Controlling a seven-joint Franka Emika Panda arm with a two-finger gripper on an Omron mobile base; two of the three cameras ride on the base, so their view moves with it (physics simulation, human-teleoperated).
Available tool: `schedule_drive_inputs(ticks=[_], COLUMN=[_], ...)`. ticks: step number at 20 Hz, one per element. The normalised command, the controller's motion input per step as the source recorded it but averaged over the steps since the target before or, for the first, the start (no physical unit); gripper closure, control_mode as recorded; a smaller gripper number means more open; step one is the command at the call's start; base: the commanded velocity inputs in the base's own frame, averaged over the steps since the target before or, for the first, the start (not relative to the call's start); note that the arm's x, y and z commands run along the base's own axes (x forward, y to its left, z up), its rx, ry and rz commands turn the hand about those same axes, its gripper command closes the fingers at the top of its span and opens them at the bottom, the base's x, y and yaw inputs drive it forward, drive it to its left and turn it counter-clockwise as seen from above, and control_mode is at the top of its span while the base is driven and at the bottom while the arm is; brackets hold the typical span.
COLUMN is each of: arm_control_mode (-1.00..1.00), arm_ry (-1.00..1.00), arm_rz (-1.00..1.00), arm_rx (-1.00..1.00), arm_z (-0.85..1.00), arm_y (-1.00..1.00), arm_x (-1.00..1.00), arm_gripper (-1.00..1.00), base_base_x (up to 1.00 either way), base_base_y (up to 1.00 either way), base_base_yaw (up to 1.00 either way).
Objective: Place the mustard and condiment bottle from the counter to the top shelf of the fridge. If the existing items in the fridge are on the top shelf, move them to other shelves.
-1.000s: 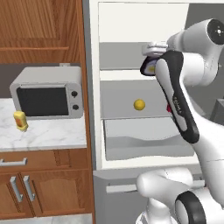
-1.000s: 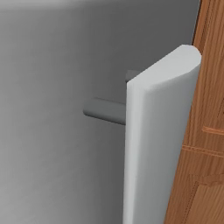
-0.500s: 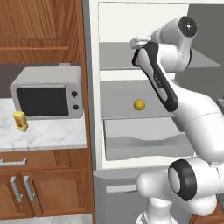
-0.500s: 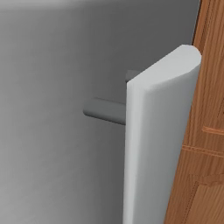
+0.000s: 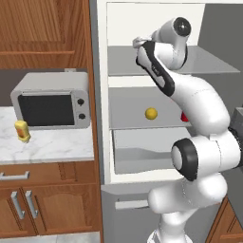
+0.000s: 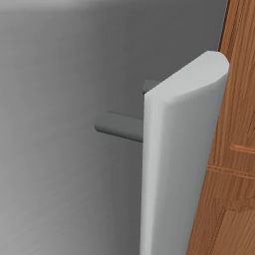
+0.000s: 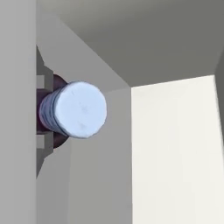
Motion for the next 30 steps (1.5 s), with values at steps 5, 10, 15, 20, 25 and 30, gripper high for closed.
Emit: schedule_drive_inputs(ticks=[5, 10, 15, 20, 25, 30], arm_control_mode=[-1.0, -1.0, -1.0, -1.0, -1.0, -1.0], arm_ry=[0.06, 0.05, 0.0, 0.0, 0.0, -0.09], arm_rz=[0.0, 0.0, 0.0, 0.0, 0.0, 0.0], arm_rx=[-0.12, -0.15, -0.05, 0.0, 0.0, 0.0], arm_z=[-0.21, -0.33, -0.1, 0.0, 0.0, 0.0], arm_y=[0.0, 0.0, 0.0, 0.0, 0.0, 0.0], arm_x=[0.53, 0.16, 0.01, 0.01, 0.0, -0.37], arm_gripper=[1.0, 1.0, -1.0, -1.0, -1.0, -1.0], base_base_x=[0.0, 0.0, 0.0, 0.0, 0.0, 0.0], base_base_y=[0.0, 0.0, 0.0, 0.0, 0.0, 0.0], base_base_yaw=[0.0, 0.0, 0.0, 0.0, 0.0, 0.0])
